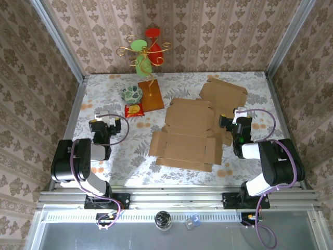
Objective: Fold the paper box
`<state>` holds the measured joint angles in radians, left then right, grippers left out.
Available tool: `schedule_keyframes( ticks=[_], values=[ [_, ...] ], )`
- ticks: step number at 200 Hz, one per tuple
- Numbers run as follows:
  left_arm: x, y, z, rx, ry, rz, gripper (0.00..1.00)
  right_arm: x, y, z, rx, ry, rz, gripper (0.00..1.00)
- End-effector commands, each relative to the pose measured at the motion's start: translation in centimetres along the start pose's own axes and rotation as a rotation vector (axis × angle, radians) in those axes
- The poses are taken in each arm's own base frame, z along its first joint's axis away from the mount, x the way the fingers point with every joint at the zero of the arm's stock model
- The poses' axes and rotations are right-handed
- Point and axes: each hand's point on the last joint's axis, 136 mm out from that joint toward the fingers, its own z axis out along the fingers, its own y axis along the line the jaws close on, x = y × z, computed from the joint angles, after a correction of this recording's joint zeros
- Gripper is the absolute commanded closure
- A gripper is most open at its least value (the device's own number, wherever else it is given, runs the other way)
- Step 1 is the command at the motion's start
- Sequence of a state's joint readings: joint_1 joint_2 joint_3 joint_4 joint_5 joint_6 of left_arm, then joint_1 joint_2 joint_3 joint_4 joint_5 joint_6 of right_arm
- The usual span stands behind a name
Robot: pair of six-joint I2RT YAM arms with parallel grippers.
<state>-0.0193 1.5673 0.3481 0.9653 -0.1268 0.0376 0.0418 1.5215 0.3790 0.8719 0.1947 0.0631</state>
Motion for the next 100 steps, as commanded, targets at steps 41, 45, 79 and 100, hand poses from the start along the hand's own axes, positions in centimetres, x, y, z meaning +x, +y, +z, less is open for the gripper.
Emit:
schedule_keyframes(
  ticks=[41, 45, 79, 100],
  values=[
    [-1.3, -0.4, 0.3, 0.015, -0.025, 0.002, 0.0, -0.6, -0.4, 0.3, 0.02, -0.016, 0.008, 0.0],
    [-1.4, -0.6, 0.3, 0.023, -0.026, 0.005, 0.0, -0.6, -0.4, 0.2, 0.02, -0.017, 0.008, 0.0],
    [-1.4, -1.3, 0.4, 0.063, -0.018, 0.026, 0.0, -0.6, -0.4, 0.2, 0.019, -0.017, 0.008, 0.0],
    [-1.3, -1.4, 0.4, 0.068, -0.018, 0.027, 0.0, -0.6, -0.4, 0.2, 0.02, -0.018, 0.008, 0.0]
  ],
)
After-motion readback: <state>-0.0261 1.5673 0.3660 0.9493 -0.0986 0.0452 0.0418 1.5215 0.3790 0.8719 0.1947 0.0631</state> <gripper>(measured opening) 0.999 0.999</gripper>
